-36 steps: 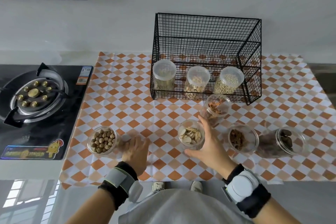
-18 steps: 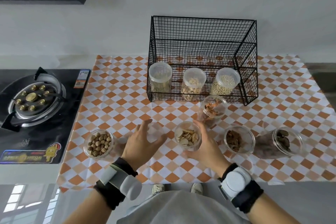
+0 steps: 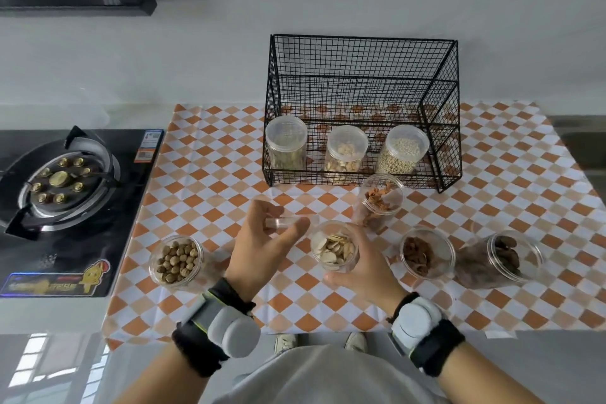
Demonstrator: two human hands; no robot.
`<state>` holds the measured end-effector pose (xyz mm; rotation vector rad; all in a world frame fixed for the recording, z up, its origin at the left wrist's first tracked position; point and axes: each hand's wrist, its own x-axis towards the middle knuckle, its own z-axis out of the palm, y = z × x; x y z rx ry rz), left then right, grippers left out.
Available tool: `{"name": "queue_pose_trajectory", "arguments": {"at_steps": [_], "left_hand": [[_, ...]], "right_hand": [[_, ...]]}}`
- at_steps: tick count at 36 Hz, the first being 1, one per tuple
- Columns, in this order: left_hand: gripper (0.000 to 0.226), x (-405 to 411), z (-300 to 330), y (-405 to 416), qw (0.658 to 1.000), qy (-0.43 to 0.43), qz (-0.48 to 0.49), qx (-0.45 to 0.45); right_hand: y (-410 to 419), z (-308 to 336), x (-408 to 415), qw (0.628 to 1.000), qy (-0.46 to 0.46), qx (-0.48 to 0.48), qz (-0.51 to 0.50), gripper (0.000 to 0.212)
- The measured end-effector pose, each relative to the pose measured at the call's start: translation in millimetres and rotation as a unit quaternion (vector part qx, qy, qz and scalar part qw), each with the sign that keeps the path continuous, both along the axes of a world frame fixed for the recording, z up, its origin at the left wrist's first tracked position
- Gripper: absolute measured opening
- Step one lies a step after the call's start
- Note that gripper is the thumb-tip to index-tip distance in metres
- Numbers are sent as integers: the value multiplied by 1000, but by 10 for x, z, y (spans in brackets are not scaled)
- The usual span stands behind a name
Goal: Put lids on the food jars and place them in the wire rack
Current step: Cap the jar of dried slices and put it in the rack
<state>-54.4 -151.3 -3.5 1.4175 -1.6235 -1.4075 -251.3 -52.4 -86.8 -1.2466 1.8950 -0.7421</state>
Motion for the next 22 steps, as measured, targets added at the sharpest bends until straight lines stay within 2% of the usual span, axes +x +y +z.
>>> {"name": "queue_pose_trajectory", "arguments": {"at_steps": [4, 7, 10, 16, 22], "left_hand": [[55, -24, 13, -11, 998, -45, -15, -49], [48, -38, -7, -5, 997, -46, -20, -58], [52, -55, -2, 17, 997, -33, -36, -57], [78, -94, -23, 87, 995, -44, -72, -51], [68, -117, 2, 130, 993, -50, -99, -45]], "right_hand": [[17, 61, 9, 1000, 13, -23, 12, 89], [18, 125, 24, 999, 20, -33, 20, 85], [23, 182, 35, 999, 25, -38, 30, 84], [92, 256, 56, 997, -3, -68, 26, 91], [111, 345, 82, 997, -6, -78, 22, 92]]}}
